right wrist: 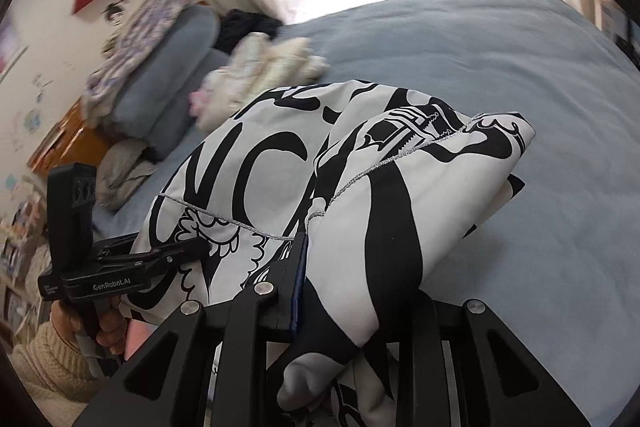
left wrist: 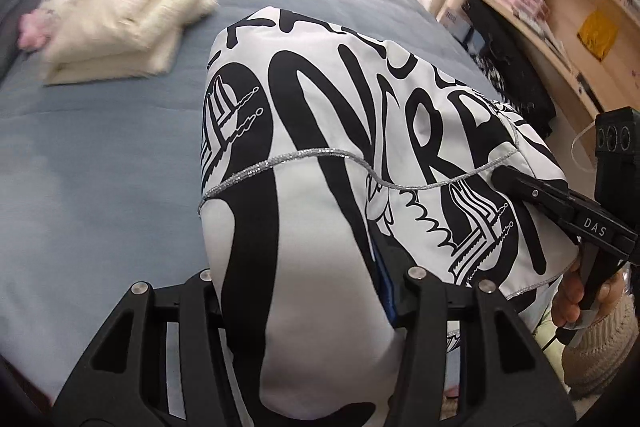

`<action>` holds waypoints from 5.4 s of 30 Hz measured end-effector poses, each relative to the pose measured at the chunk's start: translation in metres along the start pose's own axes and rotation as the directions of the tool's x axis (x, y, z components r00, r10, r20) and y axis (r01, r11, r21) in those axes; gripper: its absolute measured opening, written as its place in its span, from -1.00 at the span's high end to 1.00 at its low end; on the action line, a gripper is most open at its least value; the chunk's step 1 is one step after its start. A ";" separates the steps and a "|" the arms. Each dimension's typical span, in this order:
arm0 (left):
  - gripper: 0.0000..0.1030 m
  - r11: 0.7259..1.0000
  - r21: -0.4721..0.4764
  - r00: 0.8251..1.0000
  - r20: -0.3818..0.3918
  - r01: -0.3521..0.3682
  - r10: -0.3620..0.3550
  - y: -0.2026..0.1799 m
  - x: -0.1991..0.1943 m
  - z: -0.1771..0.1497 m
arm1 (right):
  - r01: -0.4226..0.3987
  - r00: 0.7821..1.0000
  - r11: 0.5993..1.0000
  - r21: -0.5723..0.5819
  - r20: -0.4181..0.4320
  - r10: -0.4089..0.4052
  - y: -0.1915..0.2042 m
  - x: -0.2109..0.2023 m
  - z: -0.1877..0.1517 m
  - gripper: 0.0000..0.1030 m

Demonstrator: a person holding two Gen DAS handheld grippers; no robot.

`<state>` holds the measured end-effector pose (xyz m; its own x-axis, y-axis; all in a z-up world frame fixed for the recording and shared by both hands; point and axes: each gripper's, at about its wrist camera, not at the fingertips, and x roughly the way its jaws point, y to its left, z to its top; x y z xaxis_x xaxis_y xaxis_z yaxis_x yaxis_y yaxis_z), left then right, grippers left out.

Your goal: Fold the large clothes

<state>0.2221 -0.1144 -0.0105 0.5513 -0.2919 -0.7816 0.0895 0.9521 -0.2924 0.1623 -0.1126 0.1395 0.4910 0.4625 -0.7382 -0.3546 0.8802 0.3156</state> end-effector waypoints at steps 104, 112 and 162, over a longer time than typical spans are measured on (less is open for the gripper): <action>-0.47 0.906 -0.114 0.885 0.194 -0.407 0.423 0.331 0.046 0.322 | 0.236 0.968 0.970 -0.057 -0.070 -0.240 -0.150 0.414 0.226 -0.72; -0.54 0.930 -0.064 0.888 0.279 -0.363 0.366 0.209 -0.050 0.239 | 0.226 0.974 0.972 -0.069 -0.011 -0.228 -0.134 0.262 0.168 -0.73; -0.57 0.955 -0.013 0.934 0.201 -0.298 0.294 -0.025 -0.105 -0.092 | 0.374 0.924 0.927 0.011 0.085 -0.373 -0.182 -0.092 -0.238 -0.89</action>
<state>0.0858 -0.1161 0.0282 0.7080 0.0257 -0.7057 -0.0895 0.9945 -0.0536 -0.0073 -0.3412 0.0084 0.6538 0.1076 -0.7490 -0.1361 0.9904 0.0235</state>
